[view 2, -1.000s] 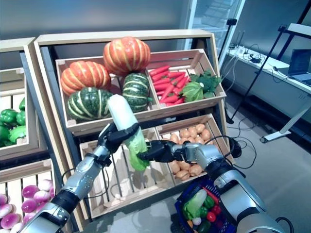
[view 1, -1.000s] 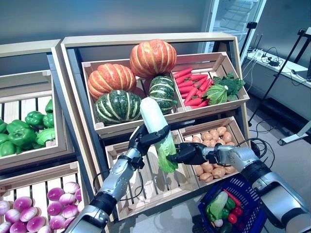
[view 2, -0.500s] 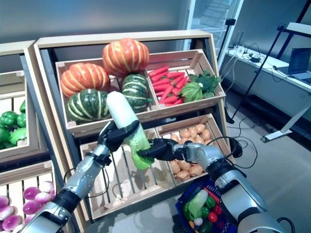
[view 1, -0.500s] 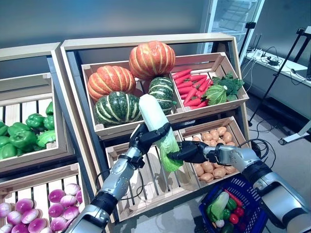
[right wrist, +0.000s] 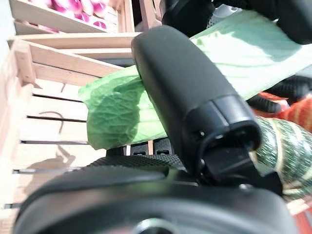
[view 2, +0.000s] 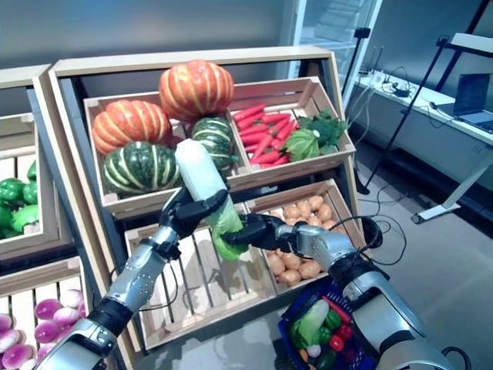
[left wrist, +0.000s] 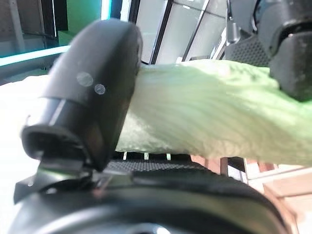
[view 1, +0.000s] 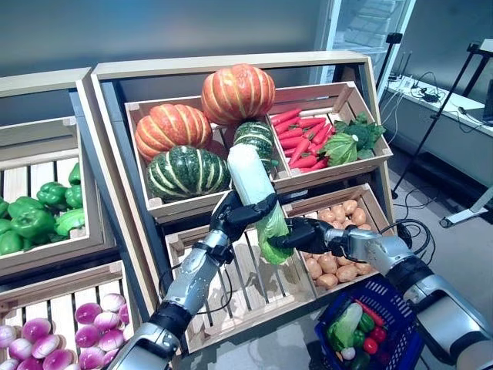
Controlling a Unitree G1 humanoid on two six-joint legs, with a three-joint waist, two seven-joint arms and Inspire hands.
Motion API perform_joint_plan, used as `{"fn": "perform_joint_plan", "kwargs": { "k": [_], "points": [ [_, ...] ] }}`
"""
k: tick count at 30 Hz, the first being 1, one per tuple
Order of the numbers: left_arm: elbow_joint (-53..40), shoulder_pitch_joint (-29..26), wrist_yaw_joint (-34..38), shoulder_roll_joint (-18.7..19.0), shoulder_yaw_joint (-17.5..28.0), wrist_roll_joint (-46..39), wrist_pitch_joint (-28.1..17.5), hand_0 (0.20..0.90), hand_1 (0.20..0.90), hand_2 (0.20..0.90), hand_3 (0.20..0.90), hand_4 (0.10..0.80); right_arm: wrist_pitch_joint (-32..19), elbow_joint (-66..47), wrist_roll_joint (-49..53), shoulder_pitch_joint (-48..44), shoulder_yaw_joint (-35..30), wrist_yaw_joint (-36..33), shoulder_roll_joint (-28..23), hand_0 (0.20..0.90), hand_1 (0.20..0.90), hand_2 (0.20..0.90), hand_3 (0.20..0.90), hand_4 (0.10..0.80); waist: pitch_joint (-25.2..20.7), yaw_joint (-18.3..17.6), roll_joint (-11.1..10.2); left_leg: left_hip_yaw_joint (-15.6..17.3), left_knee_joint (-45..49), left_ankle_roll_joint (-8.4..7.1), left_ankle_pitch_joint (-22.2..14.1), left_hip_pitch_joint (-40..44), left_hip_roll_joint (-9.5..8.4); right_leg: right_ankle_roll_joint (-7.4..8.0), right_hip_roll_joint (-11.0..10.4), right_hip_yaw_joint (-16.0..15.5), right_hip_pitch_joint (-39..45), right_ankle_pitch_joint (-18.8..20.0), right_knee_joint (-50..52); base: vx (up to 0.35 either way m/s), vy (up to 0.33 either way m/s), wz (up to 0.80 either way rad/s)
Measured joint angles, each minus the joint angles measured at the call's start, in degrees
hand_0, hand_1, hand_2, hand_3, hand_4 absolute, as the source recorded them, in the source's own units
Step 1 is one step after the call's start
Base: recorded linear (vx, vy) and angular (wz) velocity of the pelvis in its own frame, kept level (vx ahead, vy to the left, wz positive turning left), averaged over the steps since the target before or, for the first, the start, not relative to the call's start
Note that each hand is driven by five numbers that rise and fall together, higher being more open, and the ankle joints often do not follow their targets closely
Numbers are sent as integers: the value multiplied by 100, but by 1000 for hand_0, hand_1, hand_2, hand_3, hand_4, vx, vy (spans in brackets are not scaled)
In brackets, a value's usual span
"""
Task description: Put vegetables into the basket
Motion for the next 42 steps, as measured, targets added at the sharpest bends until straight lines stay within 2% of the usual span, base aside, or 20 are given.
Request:
{"fn": "perform_joint_plan", "kwargs": {
  "k": [4, 11, 18, 25, 35, 42],
  "points": [
    [9, 78, -45, 53, -274, 361, 346, 900, 900, 900, 900, 800, -233, -208, 3, 52, -307, -4, -50, 300, 300, 300, 300, 400, 20, -104, 34, 74, -25, 0, 0, 1, -3, 8, 8, 53, -26, 25, -58, -25, -13, -9],
    [3, 88, -258, 31, -300, 845, 376, 900, 900, 900, 900, 800, -406, -493, -6, 681, -683, -4, -202, 300, 300, 300, 300, 400, 145, -279, 96, 165, -66, 1, -1, 28, -8, 16, 18, 138, -56, 48, -91, -22, -8, -5],
    [5, 139, -367, 420, -253, 1168, 408, 900, 900, 900, 900, 800, -555, -532, -6, 1291, -1465, -2, -278, 300, 300, 300, 300, 400, 360, -363, 46, 324, -95, 1, -2, 64, -17, 8, 33, 276, -98, 132, -168, -10, 3, -10],
    [94, 273, -380, 601, 108, 1325, 511, 900, 900, 900, 900, 800, -743, -532, -8, 1925, -2264, -4, -412, 300, 300, 300, 300, 400, 482, -375, -34, 440, -109, 2, -5, 82, -18, 9, 40, 323, -140, 141, -168, -9, -2, -6],
    [189, 489, -419, 981, 678, 1370, 511, 900, 900, 900, 900, 800, -839, -458, -33, 2979, -2792, -18, -408, 300, 300, 300, 300, 400, 582, -449, -197, 591, -112, 24, -29, 151, -30, 12, 47, 463, -170, 182, -163, 7, -5, -6],
    [192, 588, 13, 994, 1053, 1367, 503, 900, 900, 900, 900, 800, -1190, -2, -226, 3371, -2967, -345, -238, 300, 300, 300, 300, 400, 652, -547, -304, 767, -88, 28, -31, 78, -36, 3, 58, 637, -421, 200, -26, -27, -52, -14]
  ]
}}
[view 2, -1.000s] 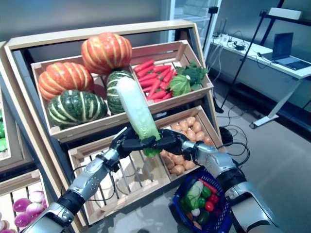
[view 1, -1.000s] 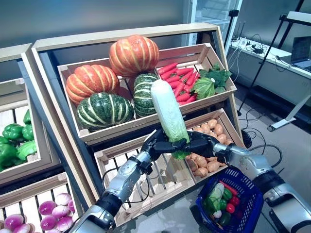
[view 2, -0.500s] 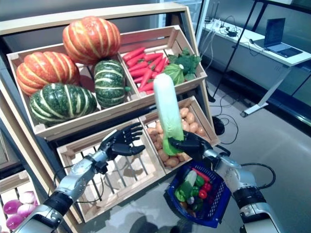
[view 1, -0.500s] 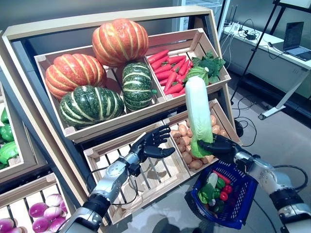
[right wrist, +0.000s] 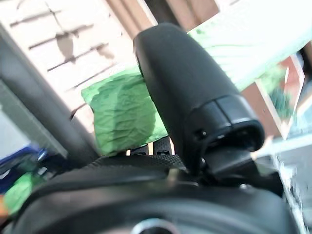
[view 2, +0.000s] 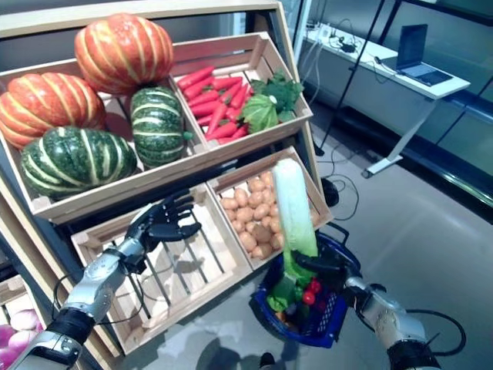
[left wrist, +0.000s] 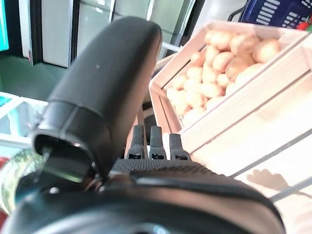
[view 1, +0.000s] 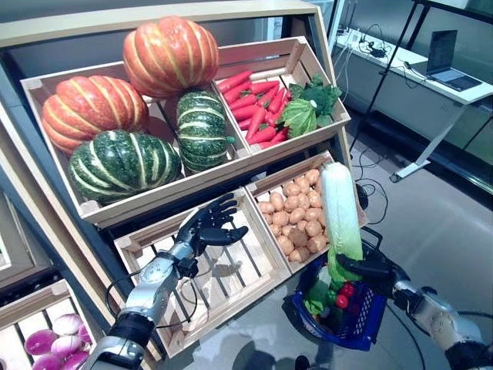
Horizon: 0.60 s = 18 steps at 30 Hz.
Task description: Put vegetables into the basket
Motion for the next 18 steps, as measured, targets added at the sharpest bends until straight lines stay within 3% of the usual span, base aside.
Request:
{"fn": "perform_joint_plan", "kwargs": {
  "k": [6, 8, 13, 18],
  "points": [
    [-44, -21, 257, -10, 93, -11, -4, 900, 900, 900, 900, 800, -377, 547, 42, 78, -387, -421, 373, 300, 300, 300, 300, 400, 298, -27, -34, 22, 483, 28, -160, -423, 34, -46, -38, -18, -416, -18, 380, -152, -73, -8],
    [-72, -133, 305, -14, 91, -17, -3, 900, 900, 900, 900, 800, -488, 645, 272, -52, -443, -597, 432, 300, 300, 300, 300, 400, 572, 9, -33, -8, 1098, 84, -406, -846, 68, -93, -127, -75, -749, -58, 713, -229, -39, -10],
    [-151, -471, 466, -31, 59, -31, 1, 900, 900, 900, 900, 800, -621, 1187, 463, -592, -610, -846, 516, 300, 300, 300, 300, 400, 1122, 11, 80, -194, 2908, 234, -1174, -1897, 341, -162, -258, -336, -1384, -198, 1592, -151, -7, -5],
    [-503, -879, 679, -14, -46, -360, 9, 900, 900, 900, 900, 800, -719, 1937, 537, -1034, -667, -982, 463, 300, 300, 300, 300, 400, 1397, 15, 106, -391, 4165, 507, -1661, -2719, 349, -149, -617, -339, -2199, -627, 2844, -119, 14, 11]
  ]
}}
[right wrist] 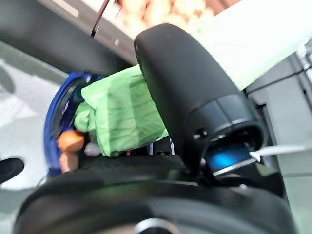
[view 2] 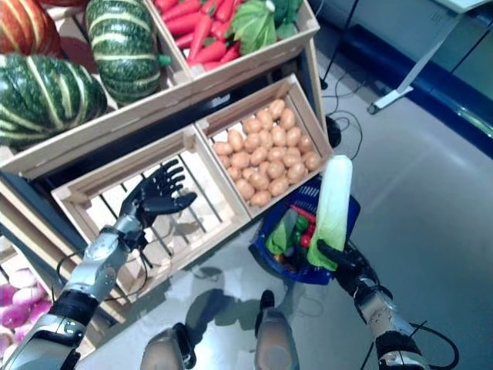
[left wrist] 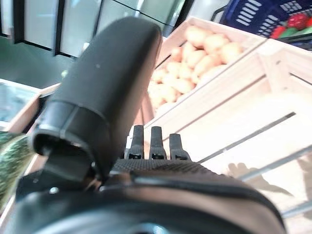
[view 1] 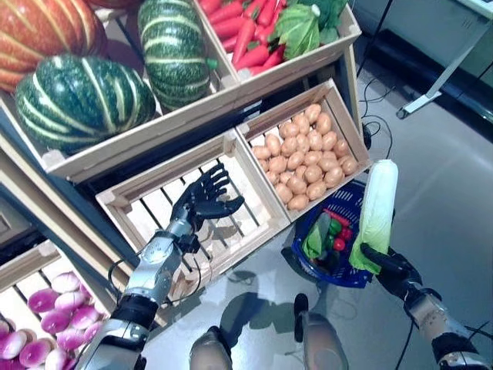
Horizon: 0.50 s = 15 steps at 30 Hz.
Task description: Put vegetables into the basket
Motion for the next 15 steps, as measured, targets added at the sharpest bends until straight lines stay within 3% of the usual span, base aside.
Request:
{"fn": "perform_joint_plan", "kwargs": {
  "k": [3, 8, 15],
  "points": [
    [-68, -260, 100, 52, -117, -174, 14, 900, 900, 900, 900, 800, 0, 452, 3, -367, 11, -52, -18, 300, 300, 300, 300, 400, 191, 28, 43, -143, 653, 54, -215, -394, -19, -7, -224, 3, -447, -323, 819, -112, 12, 16],
    [-178, -636, 163, 83, -267, -335, 112, 900, 900, 900, 900, 800, 1, 877, -4, -1109, 53, -172, -192, 300, 300, 300, 300, 400, 523, 50, 171, -423, 1418, 51, -385, -1060, -19, -42, -399, 42, -1117, -688, 1802, -90, -21, 16],
    [-197, -937, 178, 147, -506, -503, 217, 900, 900, 900, 900, 800, 41, 1401, -8, -1878, 111, -350, -573, 300, 300, 300, 300, 400, 728, 191, 261, -793, 2502, -88, -711, -1838, 1, -178, -588, 183, -1954, -1321, 3254, -36, -36, 13]
  ]
}}
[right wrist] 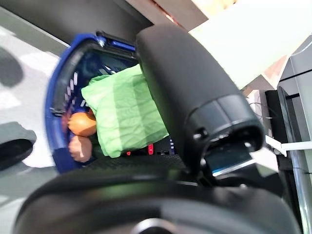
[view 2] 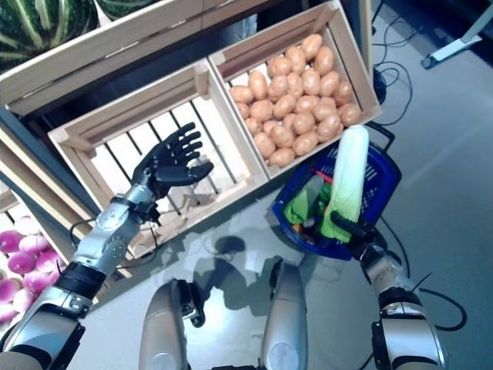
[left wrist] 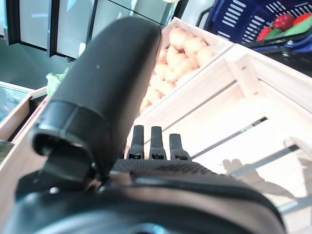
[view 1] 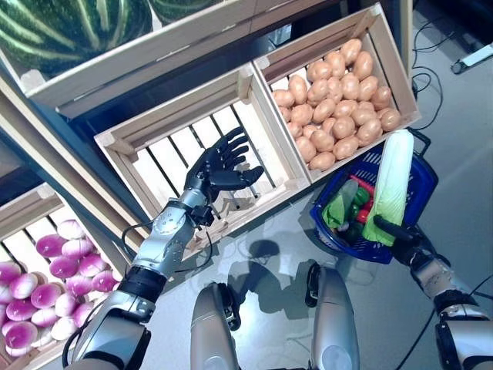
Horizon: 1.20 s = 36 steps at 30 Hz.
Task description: Put vegetables into the basket
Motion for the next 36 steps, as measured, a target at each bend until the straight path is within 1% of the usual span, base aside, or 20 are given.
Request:
{"fn": "perform_joint_plan", "kwargs": {
  "k": [5, 6, 9, 11, 14, 16, 19, 23, 26, 27, 29, 32, 36],
  "points": [
    [-70, -248, 22, 110, -96, -103, 63, 900, 900, 900, 900, 800, 270, 254, 6, -573, 25, -290, -264, 300, 300, 300, 300, 400, 72, 55, 105, -318, 754, -98, -210, -621, 19, -127, -140, 11, -579, -411, 922, -33, -44, 15],
    [-76, -285, 27, 112, -113, -163, 113, 900, 900, 900, 900, 800, 292, 319, 13, -692, 25, -366, -298, 300, 300, 300, 300, 400, 85, 64, 136, -373, 848, -122, -233, -719, 14, -139, -144, 18, -663, -469, 1044, -39, -42, 10],
    [-186, -397, 38, 135, -161, -217, 220, 900, 900, 900, 900, 800, 387, 420, 192, -938, 26, -619, -351, 300, 300, 300, 300, 400, 88, 128, 139, -454, 1107, -170, -284, -1003, 16, -183, -177, 66, -970, -596, 1380, -40, -18, 6],
    [-251, -489, 41, 138, -209, -232, 238, 900, 900, 900, 900, 800, 487, 450, 234, -1090, 37, -734, -460, 300, 300, 300, 300, 400, 130, 146, 190, -534, 1290, -193, -317, -1184, 6, -199, -208, 102, -1126, -648, 1580, -30, -10, 9],
    [-272, -605, 41, 159, -352, -282, 290, 900, 900, 900, 900, 800, 560, 578, 673, -1325, 33, -954, -542, 300, 300, 300, 300, 400, 147, 147, 219, -618, 1554, -206, -390, -1422, -23, -217, -263, 134, -1360, -759, 1879, -36, -30, 8],
    [-277, -637, 34, 158, -381, -282, 292, 900, 900, 900, 900, 800, 628, 582, 888, -1370, 30, -1064, -547, 300, 300, 300, 300, 400, 154, 140, 233, -698, 1675, -220, -421, -1536, -23, -224, -269, 133, -1434, -819, 1990, -15, -19, 5],
    [-284, -661, 32, 159, -381, -283, 298, 900, 900, 900, 900, 800, 718, 666, 1365, -1420, -30, -1413, -554, 300, 300, 300, 300, 400, 158, 146, 239, -747, 1778, -222, -424, -1709, -35, -251, -306, 138, -1590, -851, 2115, -12, -14, 6],
    [-284, -661, 31, 163, -383, -289, 349, 900, 900, 900, 900, 800, 719, 987, 2018, -1383, -100, -1923, -549, 300, 300, 300, 300, 400, 174, 152, 270, -786, 1797, -226, -427, -1745, -57, -243, -327, 119, -1595, -883, 2144, 8, 0, 5],
    [-288, -676, 36, 163, -391, -414, 349, 900, 900, 900, 900, 800, 692, 1051, 2547, -1299, -405, -2267, -540, 300, 300, 300, 300, 400, 174, 130, 271, -800, 1809, -229, -438, -1775, -71, -225, -326, 124, -1611, -902, 2160, 2, 4, 3],
    [-288, -692, 43, 163, -393, -447, 350, 900, 900, 900, 900, 800, 612, 1053, 2931, -1233, -595, -2392, -525, 300, 300, 300, 300, 400, 174, 123, 271, -807, 1835, -231, -455, -1797, -70, -214, -325, 127, -1629, -911, 2180, 0, 0, 0],
    [-290, -777, 51, 163, -404, -449, 351, 900, 900, 900, 900, 800, 417, 1052, 3360, -1191, -789, -2512, -495, 300, 300, 300, 300, 400, 174, 120, 272, -812, 1877, -228, -474, -1863, -69, -211, -325, 142, -1694, -915, 2212, 0, 0, 0],
    [-292, -893, 97, 164, -498, -451, 351, 900, 900, 900, 900, 800, 292, 1053, 3378, -1158, -887, -2612, -490, 300, 300, 300, 300, 400, 174, 122, 272, -831, 1947, -225, -502, -1916, -70, -207, -328, 155, -1735, -917, 2270, 0, 0, 0],
    [-506, -897, 109, 167, -610, -451, 397, 900, 900, 900, 900, 800, 314, 1034, 3135, -1160, -880, -2593, -490, 300, 300, 300, 300, 400, 174, 126, 272, -848, 1996, -225, -530, -1936, -72, -200, -332, 159, -1742, -938, 2311, 0, 0, 0]
  ]
}}
